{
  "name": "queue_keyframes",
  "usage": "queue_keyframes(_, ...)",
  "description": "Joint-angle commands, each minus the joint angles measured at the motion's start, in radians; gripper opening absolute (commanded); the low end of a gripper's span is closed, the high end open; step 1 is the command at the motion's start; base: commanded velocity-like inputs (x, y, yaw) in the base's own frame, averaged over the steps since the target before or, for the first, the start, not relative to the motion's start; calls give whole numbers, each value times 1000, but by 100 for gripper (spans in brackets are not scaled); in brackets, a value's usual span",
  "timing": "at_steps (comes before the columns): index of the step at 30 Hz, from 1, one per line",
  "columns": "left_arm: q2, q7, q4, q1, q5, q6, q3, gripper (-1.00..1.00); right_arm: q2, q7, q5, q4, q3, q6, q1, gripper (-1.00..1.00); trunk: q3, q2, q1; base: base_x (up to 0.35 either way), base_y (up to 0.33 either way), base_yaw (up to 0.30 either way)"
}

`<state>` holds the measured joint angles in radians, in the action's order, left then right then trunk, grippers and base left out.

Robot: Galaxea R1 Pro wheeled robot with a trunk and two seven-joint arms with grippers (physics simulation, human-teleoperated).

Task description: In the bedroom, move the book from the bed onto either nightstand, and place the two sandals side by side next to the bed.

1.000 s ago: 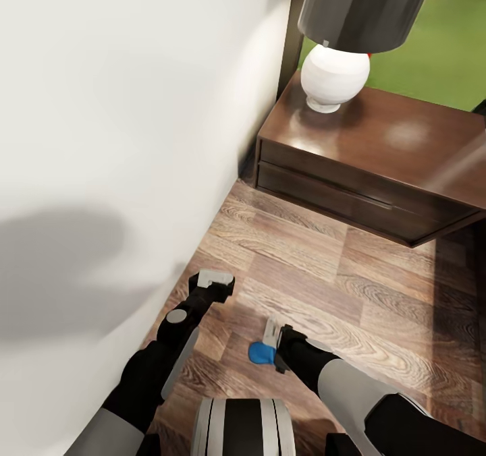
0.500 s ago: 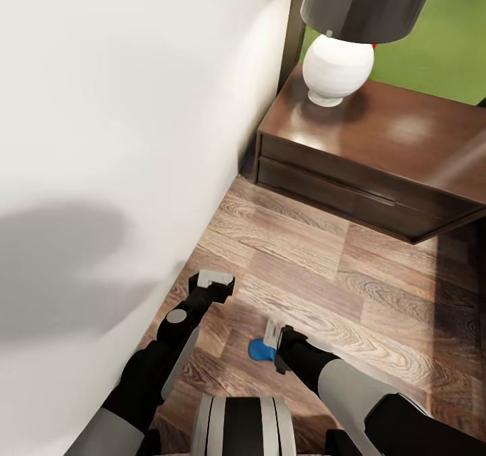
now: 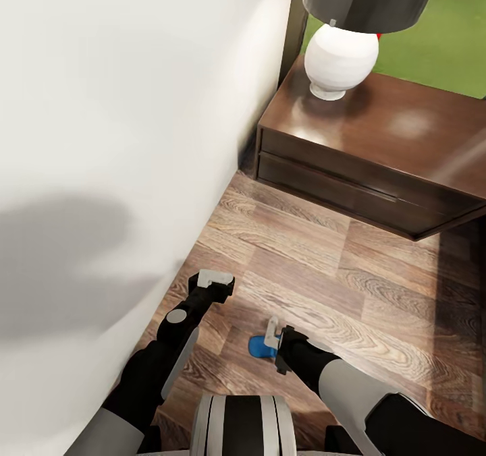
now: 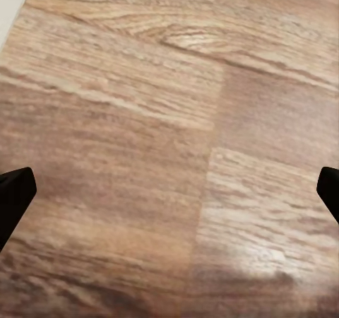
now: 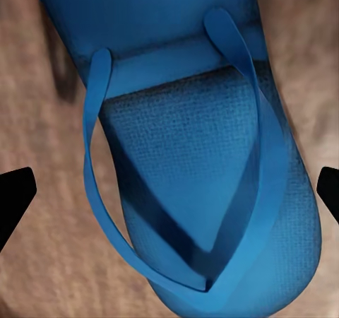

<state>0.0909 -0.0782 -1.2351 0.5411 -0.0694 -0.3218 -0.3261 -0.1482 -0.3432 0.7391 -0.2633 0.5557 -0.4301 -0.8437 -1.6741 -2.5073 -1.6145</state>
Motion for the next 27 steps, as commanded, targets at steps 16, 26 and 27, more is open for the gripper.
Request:
queue_keyframes(16, 0, -8, -1, 0, -7, -5, -2, 100, 6, -9, 7, -2, -1, 2, 0, 100, -12, -1, -1, 0, 0, 0)
queue_keyframes(26, 0, -8, 0, 0, -7, -5, -3, 100, 8, -10, 6, -2, -2, 3, 0, 100, -12, -1, -1, 0, 0, 0)
queue_keyframes(27, 0, -8, 0, 0, -7, -5, -3, 100, 8, -10, 6, -2, -2, 4, 0, 100, -12, -1, -1, 0, 0, 0)
